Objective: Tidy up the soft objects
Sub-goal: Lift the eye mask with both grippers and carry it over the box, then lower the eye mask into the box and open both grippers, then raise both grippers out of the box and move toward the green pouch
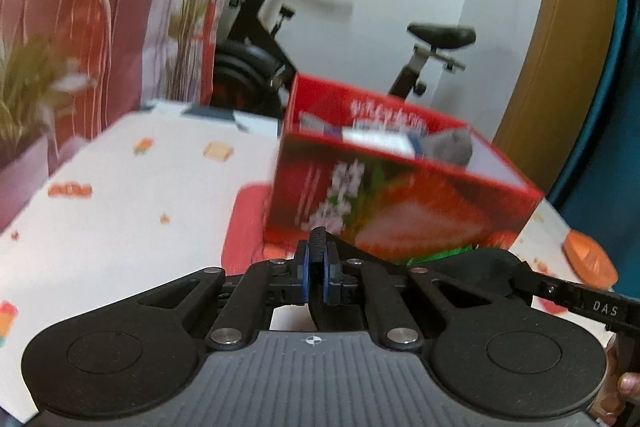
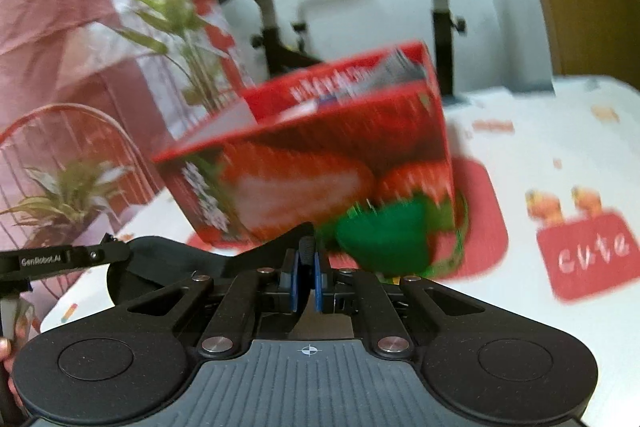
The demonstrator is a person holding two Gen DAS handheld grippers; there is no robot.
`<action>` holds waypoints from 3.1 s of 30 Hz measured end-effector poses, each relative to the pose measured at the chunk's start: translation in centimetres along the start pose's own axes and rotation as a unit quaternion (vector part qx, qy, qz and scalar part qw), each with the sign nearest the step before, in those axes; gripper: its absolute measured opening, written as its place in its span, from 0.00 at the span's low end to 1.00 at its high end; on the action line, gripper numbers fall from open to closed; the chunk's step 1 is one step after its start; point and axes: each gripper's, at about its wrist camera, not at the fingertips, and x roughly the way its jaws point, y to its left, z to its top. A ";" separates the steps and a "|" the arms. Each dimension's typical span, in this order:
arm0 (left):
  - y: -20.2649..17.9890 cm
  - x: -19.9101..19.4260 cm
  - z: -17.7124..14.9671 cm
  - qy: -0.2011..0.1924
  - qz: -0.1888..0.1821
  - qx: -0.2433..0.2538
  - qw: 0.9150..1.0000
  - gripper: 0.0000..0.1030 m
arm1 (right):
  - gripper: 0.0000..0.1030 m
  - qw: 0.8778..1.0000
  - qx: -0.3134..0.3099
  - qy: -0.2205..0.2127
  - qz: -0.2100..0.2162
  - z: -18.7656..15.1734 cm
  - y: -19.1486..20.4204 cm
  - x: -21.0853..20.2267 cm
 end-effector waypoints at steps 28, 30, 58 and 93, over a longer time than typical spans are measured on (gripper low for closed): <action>-6.2 9.7 11.8 -0.054 -0.007 0.136 0.989 0.07 | 0.07 0.985 -0.138 -0.094 -0.052 15.1 1.3 6.1; -5.7 11.0 11.3 -0.023 -0.013 0.125 0.992 0.07 | 0.07 0.986 -0.140 -0.074 -0.059 14.8 0.8 7.0; -4.2 13.8 10.4 0.069 -0.032 0.148 0.986 0.90 | 0.32 0.989 -0.077 0.046 -0.118 13.4 -1.4 10.6; -3.9 4.6 6.5 -0.005 0.080 0.055 0.995 1.00 | 1.00 0.983 -0.115 -0.071 -0.127 8.0 -0.1 2.3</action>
